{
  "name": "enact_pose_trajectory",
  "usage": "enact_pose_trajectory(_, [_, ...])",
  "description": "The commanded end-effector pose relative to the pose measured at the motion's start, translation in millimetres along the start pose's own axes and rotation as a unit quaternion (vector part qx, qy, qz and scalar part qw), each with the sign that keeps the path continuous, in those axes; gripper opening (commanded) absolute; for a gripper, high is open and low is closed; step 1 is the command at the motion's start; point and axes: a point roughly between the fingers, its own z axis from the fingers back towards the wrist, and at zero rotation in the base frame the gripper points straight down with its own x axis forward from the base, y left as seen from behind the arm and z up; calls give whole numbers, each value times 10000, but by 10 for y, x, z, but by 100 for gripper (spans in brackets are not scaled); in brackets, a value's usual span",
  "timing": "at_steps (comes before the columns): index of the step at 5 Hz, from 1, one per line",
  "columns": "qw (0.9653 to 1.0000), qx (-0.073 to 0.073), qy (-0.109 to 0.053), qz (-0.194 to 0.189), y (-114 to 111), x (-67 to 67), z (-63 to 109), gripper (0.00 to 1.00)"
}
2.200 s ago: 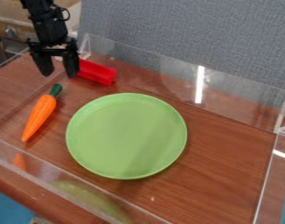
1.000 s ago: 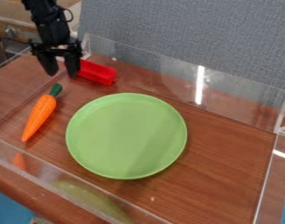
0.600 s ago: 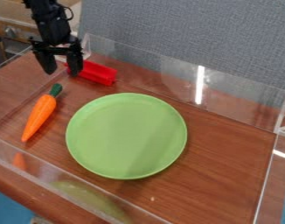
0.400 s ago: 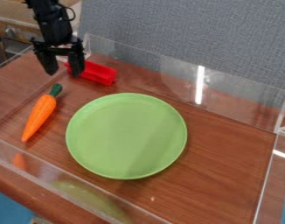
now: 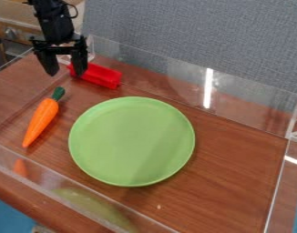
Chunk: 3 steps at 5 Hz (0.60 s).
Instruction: Put the carrot on the left side
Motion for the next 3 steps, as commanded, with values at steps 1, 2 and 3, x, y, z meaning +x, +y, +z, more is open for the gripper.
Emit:
enact_pose_trajectory(1, [9996,115,-275,-18,24,130,98,100])
enact_pose_trajectory(2, [9996,127,-259,-6,19,159,38,100])
enact_pose_trajectory(3, [9993,145,-342,47,-18,172,71,100])
